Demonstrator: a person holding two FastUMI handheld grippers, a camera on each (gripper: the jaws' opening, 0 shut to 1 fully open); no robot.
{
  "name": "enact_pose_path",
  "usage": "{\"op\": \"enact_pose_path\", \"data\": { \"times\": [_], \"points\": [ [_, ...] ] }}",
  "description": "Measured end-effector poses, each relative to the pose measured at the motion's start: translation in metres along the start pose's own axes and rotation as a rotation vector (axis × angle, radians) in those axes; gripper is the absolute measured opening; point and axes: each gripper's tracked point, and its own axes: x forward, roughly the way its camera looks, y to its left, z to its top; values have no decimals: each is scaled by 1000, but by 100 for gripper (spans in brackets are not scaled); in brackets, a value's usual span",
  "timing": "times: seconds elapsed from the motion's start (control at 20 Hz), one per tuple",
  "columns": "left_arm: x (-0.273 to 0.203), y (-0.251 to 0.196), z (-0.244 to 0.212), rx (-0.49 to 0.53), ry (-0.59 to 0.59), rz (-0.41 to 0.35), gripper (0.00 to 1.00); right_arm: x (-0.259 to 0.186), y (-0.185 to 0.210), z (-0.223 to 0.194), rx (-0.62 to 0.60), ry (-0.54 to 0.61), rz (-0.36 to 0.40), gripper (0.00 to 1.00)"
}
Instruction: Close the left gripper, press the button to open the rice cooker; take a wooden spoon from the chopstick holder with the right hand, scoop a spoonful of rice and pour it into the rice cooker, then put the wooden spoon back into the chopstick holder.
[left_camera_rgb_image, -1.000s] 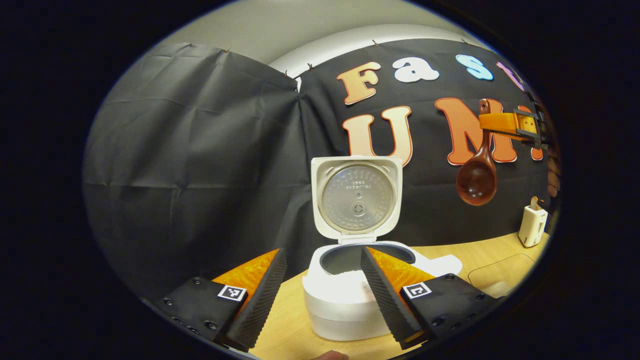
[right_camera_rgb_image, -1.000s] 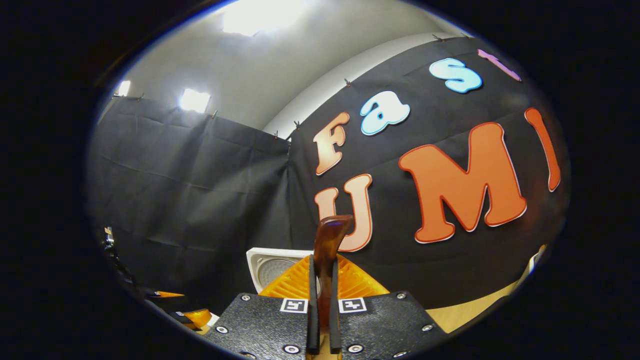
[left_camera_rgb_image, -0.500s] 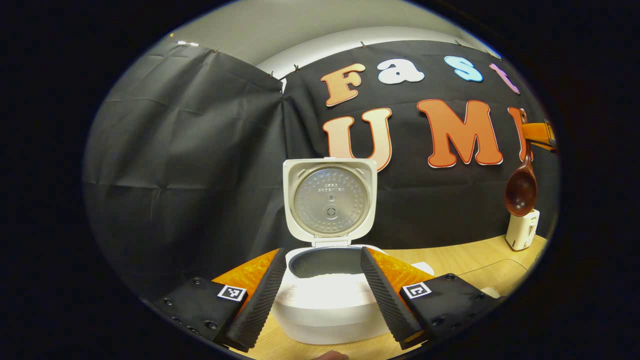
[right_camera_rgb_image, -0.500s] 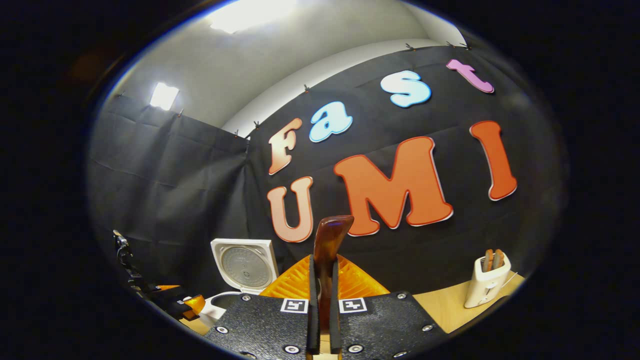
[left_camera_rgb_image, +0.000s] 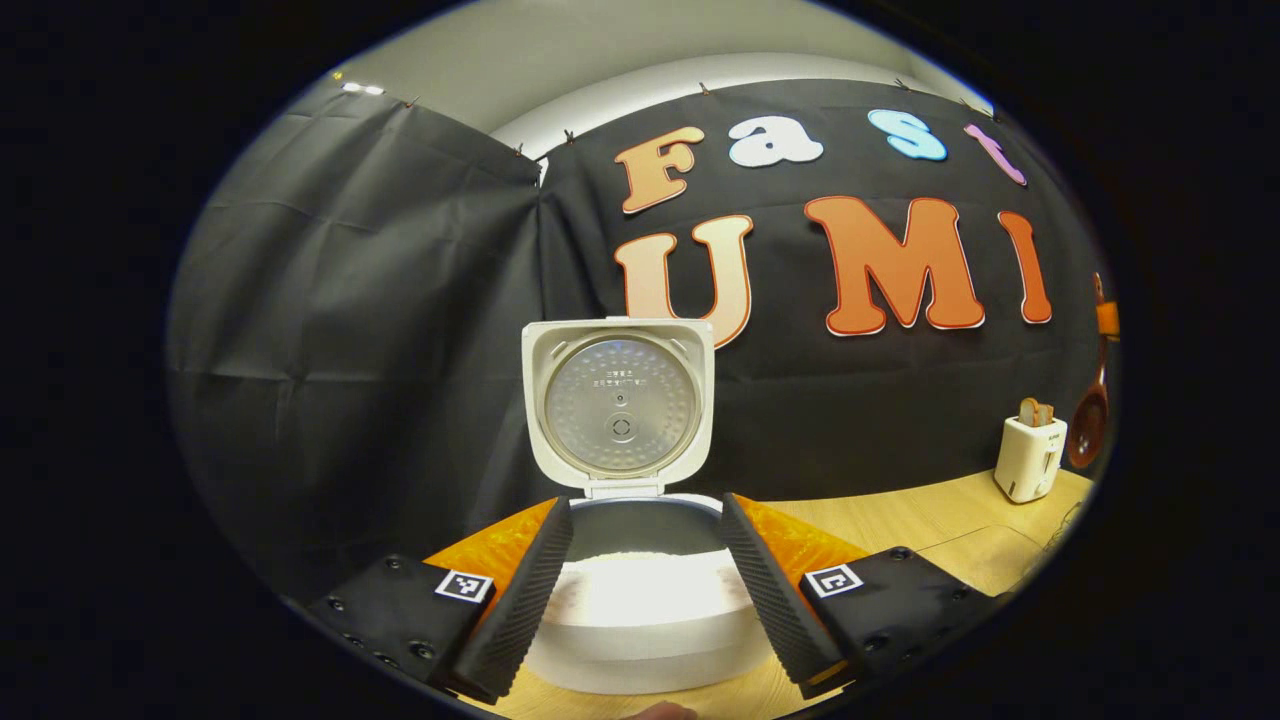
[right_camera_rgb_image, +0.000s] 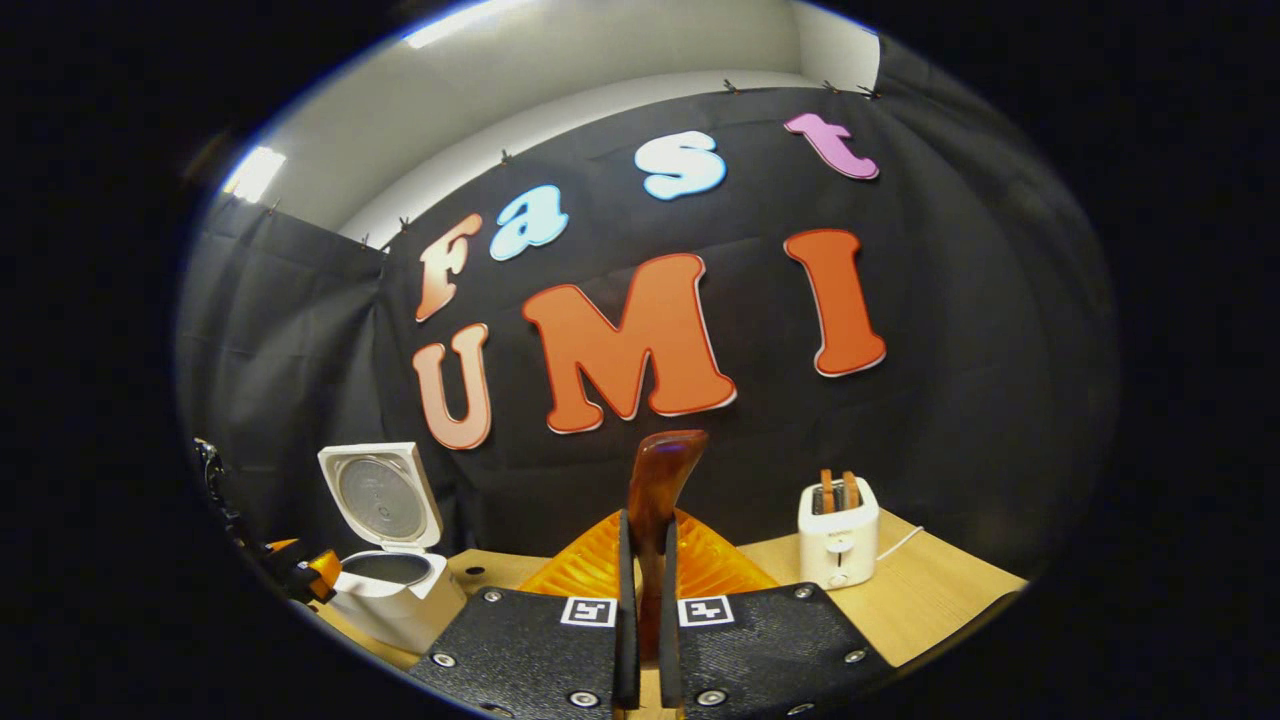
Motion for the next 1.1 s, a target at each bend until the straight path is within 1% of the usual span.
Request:
{"op": "enact_pose_path", "data": {
  "times": [0.2, 0.4, 0.6, 0.75, 0.9, 0.95, 1.0, 1.05, 1.1],
  "points": [
    [4, -3, 0, 4, 1, 2, 97, -15, -38, -23, 71, 52, -84, 8],
    [10, -8, -3, -16, 11, -6, 97, -27, -67, -56, 92, 124, -151, 8],
    [17, -10, -6, -39, 37, -7, 98, -33, -77, -77, 147, 162, -178, 8],
    [24, -6, -2, -56, 39, 12, 97, -34, -86, -92, 207, 184, -201, 8],
    [35, -6, 2, -80, 43, 12, 97, -36, -98, -113, 267, 220, -226, 8],
    [38, -3, 6, -87, 41, 19, 97, -36, -101, -114, 283, 213, -229, 8],
    [44, -1, 12, -102, 39, 22, 92, -37, -104, -116, 297, 217, -235, 8],
    [48, 0, 19, -122, 35, 17, 97, -37, -107, -120, 312, 217, -238, 8],
    [55, 1, 27, -135, 29, 7, 96, -37, -111, -124, 323, 224, -246, 8]
  ]
}}
